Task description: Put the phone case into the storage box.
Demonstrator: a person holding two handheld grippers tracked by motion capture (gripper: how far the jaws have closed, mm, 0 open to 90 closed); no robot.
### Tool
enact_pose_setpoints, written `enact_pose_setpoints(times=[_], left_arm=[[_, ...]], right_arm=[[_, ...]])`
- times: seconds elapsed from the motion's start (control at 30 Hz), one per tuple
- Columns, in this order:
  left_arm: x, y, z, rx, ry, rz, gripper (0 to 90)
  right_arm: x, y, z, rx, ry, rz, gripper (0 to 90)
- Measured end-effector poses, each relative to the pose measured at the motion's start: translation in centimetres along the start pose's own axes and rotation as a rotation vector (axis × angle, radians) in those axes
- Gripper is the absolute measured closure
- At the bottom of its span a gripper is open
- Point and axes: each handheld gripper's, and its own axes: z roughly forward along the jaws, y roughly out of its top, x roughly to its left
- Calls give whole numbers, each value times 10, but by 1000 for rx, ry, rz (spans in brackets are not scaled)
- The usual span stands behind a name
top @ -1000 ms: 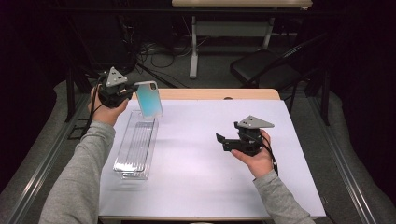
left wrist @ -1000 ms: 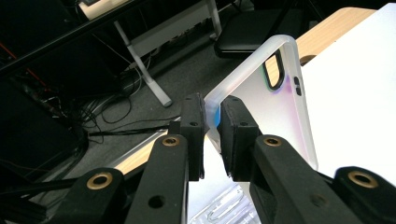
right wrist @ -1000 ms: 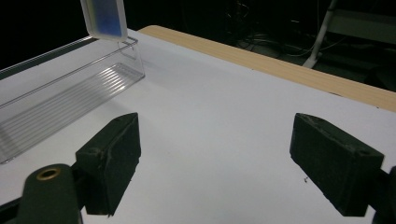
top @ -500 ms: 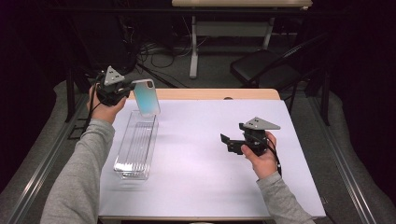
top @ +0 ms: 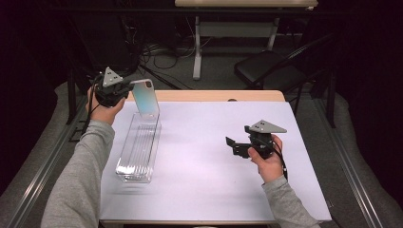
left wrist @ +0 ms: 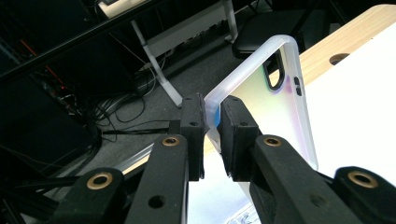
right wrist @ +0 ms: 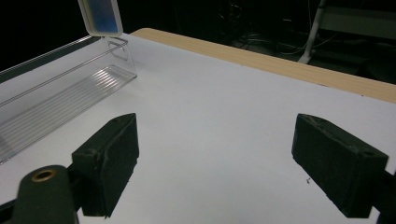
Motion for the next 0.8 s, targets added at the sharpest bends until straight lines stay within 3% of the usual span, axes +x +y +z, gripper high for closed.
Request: enact_pose_setpoints(times=[0.33, 0.8], left_arm=[[7, -10, 1, -6, 9, 15, 807], [11, -22, 9, -4, -33, 43, 807]], right_arm=[[0, -1, 0, 9, -6, 7, 146], [-1, -3, 1, 15, -17, 14, 147]])
